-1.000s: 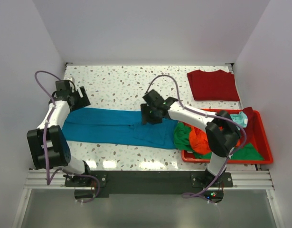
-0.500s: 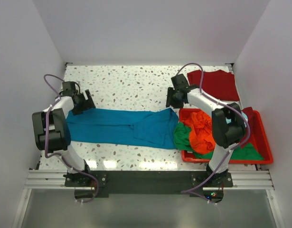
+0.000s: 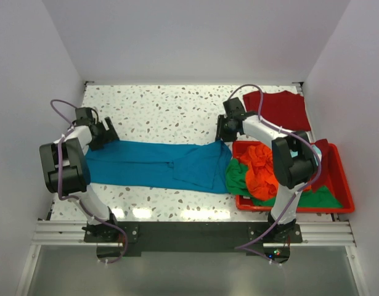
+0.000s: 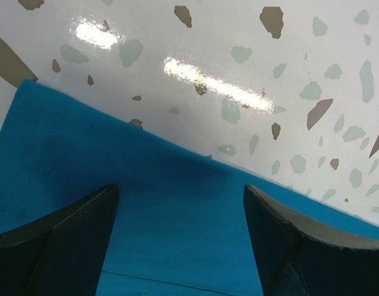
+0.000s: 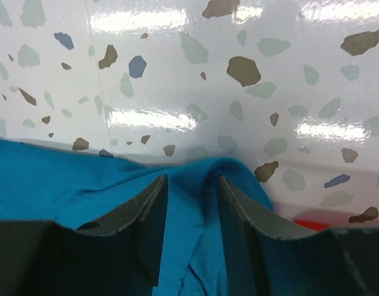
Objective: Fold and stack the t-shirts
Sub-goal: Fold the tshirt
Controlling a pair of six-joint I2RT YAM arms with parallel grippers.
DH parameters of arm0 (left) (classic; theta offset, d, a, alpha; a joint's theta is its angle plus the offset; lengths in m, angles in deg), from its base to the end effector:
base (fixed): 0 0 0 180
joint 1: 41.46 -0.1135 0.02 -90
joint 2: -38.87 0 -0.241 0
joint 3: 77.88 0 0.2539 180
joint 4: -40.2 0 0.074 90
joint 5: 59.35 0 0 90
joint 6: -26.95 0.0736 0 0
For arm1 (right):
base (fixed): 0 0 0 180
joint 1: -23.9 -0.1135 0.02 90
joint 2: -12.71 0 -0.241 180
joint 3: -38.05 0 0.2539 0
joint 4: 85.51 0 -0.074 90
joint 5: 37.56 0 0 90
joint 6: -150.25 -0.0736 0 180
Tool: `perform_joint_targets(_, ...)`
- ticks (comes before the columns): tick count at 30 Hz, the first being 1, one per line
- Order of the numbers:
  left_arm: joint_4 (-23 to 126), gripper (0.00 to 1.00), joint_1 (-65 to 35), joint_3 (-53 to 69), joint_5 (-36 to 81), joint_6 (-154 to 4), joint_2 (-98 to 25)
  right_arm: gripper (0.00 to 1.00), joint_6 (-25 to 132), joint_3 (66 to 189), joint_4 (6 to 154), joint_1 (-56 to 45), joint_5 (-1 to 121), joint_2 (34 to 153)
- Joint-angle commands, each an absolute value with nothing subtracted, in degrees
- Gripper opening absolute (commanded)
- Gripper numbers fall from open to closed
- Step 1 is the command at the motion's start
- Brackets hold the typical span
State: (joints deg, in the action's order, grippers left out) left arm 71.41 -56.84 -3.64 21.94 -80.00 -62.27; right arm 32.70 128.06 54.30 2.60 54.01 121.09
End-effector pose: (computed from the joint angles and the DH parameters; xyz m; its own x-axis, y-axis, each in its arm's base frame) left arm 0.3602 0.0875 0.1105 -0.7292 -0.4994 -0.4679 -0.4157 0.8663 -0.2770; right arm 0.3849 0.1522 0.1363 -0.8789 0.1536 -0.4516 0.0339 0.9645 0.2620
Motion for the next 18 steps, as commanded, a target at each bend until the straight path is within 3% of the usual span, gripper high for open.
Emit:
perform_joint_targets(1, 69.25, 0.88, -57.63, -4.1, 21.24, -79.83, -61.32, 0.41, 32.3, 126.95, 53.76, 2.81, 56.13, 120.37)
perform_joint_targets(8, 69.16, 0.88, -59.04, -4.45, 21.33, -79.66, -61.23, 0.34, 32.83, 126.96, 52.61, 2.89, 56.92, 120.99)
perform_joint_targets(11, 68.9, 0.88, -59.83, -4.97, 21.59, -79.66, -61.32, 0.21, 32.56, 126.78, 52.44, 2.81, 56.75, 121.08)
perform_joint_targets(12, 68.72, 0.88, -60.09, -5.32, 21.68, -79.57, -61.32, 0.08, 32.48, 126.95, 52.09, 2.89, 56.23, 121.16)
perform_joint_targets(13, 68.46, 0.88, -60.88, -5.5, 21.77, -79.66, -61.41, 0.02, 32.48, 127.13, 51.56, 2.81, 55.7, 121.25)
perform_joint_targets(18, 67.76, 0.89, -63.16, -8.22, 22.91, -80.01, -60.97, 0.0, 32.65, 127.31, 49.36, 2.89, 52.63, 119.59)
